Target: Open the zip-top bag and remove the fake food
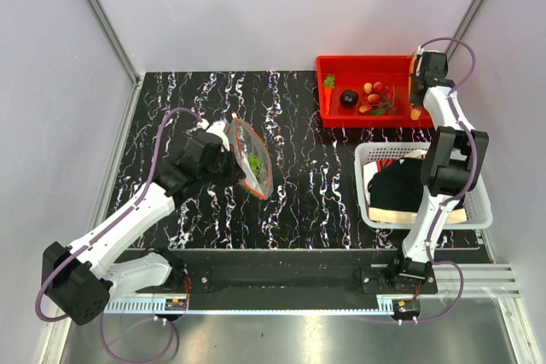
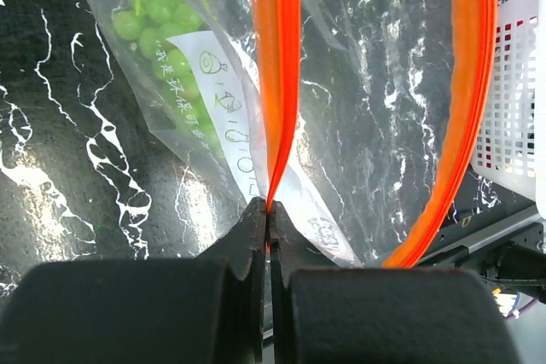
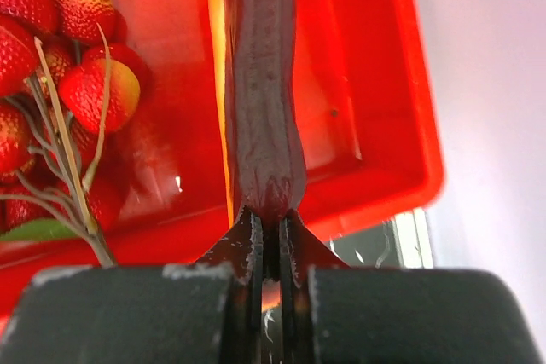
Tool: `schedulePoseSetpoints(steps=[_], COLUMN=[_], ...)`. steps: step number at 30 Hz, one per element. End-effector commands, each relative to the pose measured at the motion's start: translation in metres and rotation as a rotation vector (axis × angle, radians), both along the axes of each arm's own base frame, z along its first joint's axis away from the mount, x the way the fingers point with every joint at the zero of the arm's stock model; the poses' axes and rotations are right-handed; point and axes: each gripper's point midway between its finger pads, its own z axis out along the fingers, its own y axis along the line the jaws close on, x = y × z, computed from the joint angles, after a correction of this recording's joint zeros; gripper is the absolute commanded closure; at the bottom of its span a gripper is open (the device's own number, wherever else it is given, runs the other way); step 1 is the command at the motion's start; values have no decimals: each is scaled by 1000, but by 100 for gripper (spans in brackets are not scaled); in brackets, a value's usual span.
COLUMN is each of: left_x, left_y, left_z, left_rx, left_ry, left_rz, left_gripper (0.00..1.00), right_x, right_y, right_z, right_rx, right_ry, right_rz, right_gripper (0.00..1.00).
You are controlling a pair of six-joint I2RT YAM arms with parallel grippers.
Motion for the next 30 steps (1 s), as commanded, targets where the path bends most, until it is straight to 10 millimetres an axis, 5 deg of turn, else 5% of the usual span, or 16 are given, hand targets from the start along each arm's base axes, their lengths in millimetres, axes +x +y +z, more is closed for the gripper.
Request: schedulePoseSetpoints(steps=[1,4,9,13,17,23,27,30], left_x=[9,8,5,3,1,-2,-4,-4], left_y=[-11,-12,-15,-19,-20,-22,-27,-30], left_z=[26,26,32,41,45,51,61,67], left_rx=[-64,-74,-98,-124,-138,-153,-180,-199], left_ry=[-59,-56,-62,-76,-83,-97,-117,-131], left_rz=[-23,-23,-43,-66,-72,-97,-130,-148], left_gripper=[100,100,100,100,100,100,100,100], right_x=[29,35,43,34,25,-16,-47,-68], right_y=[10,14,29,34,37,48,85,150], right_z=[8,-3,-6,-12,0,64,93,117], right_rx=[37,77,176,230,262,347,450,542], right_ry=[-83,-77,-81,12,37,-41,-79,-104], right_rz=[53,46,63,34,10,-114,-62,111], right_gripper=[100,95,56,43,28,20,20,23])
